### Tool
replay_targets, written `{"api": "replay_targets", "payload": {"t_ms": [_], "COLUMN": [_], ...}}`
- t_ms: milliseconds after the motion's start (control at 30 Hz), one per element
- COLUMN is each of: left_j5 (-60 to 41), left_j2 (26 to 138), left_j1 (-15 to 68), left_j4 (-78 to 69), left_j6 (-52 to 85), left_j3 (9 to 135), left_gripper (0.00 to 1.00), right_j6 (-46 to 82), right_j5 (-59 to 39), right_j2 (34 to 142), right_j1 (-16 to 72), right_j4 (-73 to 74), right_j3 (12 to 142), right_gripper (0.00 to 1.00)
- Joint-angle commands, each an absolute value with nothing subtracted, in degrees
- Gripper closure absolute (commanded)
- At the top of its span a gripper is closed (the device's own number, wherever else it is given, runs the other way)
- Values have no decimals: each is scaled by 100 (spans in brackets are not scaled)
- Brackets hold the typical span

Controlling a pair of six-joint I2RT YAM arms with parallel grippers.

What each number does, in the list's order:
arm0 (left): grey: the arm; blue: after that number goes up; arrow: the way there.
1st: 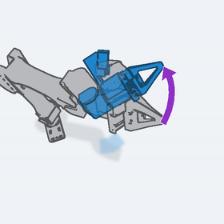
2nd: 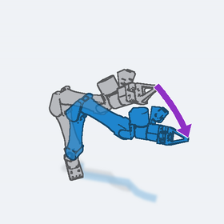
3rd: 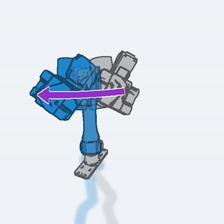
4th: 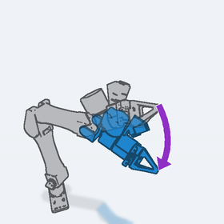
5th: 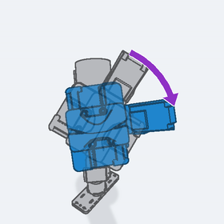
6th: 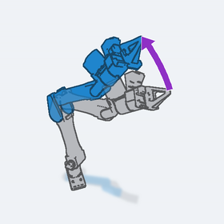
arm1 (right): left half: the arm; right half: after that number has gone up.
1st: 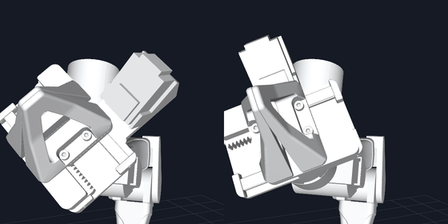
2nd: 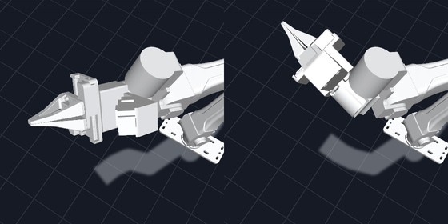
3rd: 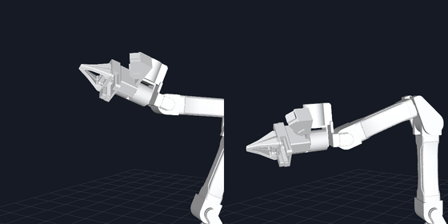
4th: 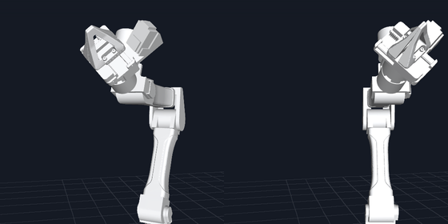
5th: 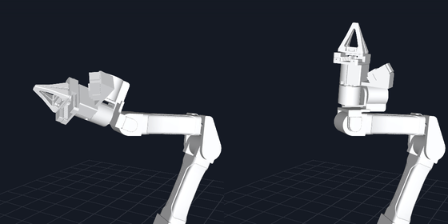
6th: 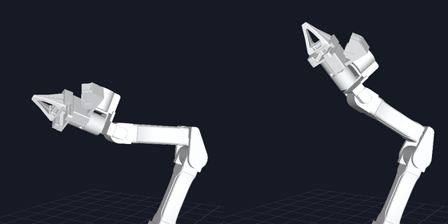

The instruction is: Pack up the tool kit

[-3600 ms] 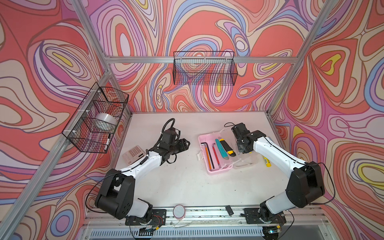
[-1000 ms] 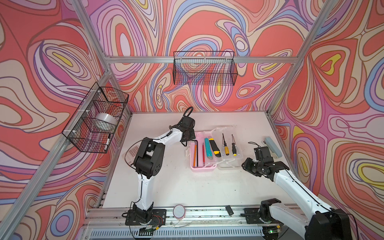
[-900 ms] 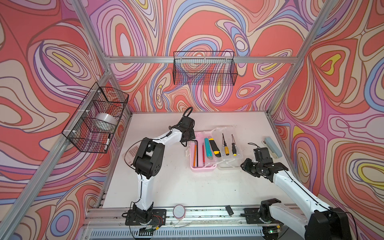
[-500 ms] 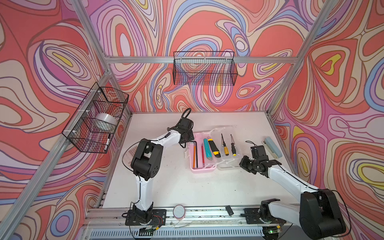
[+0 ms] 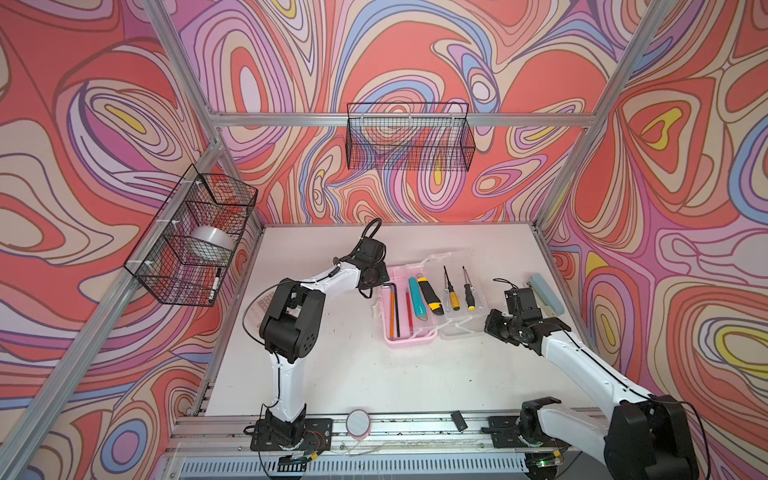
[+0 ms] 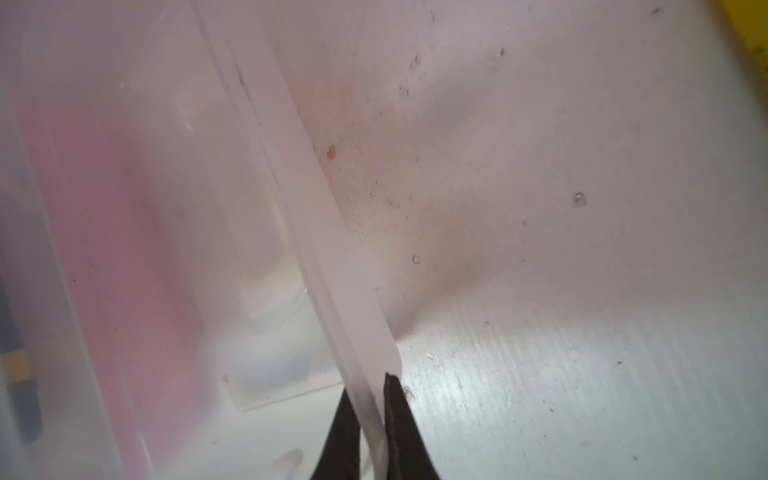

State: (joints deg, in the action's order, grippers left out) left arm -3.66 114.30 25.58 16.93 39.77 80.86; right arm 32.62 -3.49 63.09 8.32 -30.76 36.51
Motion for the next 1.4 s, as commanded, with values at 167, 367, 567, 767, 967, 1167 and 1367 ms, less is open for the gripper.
{"api": "replay_targets", "payload": {"t_ms": [167, 367, 567, 767, 967, 1167, 1367], "left_j5": [-556, -522, -544, -543, -641, -687, -741], "left_j2": [11172, 11181, 11266, 11258, 11338, 11331, 11239], "left_j1": [2790, 2960, 3005, 3098, 3163, 3200, 3199], "left_j4": [1798, 1880, 1864, 1786, 1718, 1620, 1555], "left_j6": [4177, 4184, 4258, 4347, 4403, 4486, 4441], "left_j3": [8065, 8299, 8402, 8420, 8540, 8526, 8405], "left_gripper": [100, 100, 100, 100, 100, 100, 100], "right_j6": [3192, 3272, 3385, 3528, 3631, 3728, 3820], "right_j5": [78, 80, 767, 1422, 2289, 2773, 2988], "right_j2": [5779, 5658, 5765, 6091, 6532, 7280, 8112], "right_j1": [824, 1185, 2160, 3012, 4095, 5070, 5699], "right_j4": [-3320, -3417, -3636, -3788, -4062, -4188, -4344], "right_j3": [4444, 4818, 5343, 5758, 6470, 7140, 7771], "right_gripper": [100, 100, 100, 100, 100, 100, 100]}}
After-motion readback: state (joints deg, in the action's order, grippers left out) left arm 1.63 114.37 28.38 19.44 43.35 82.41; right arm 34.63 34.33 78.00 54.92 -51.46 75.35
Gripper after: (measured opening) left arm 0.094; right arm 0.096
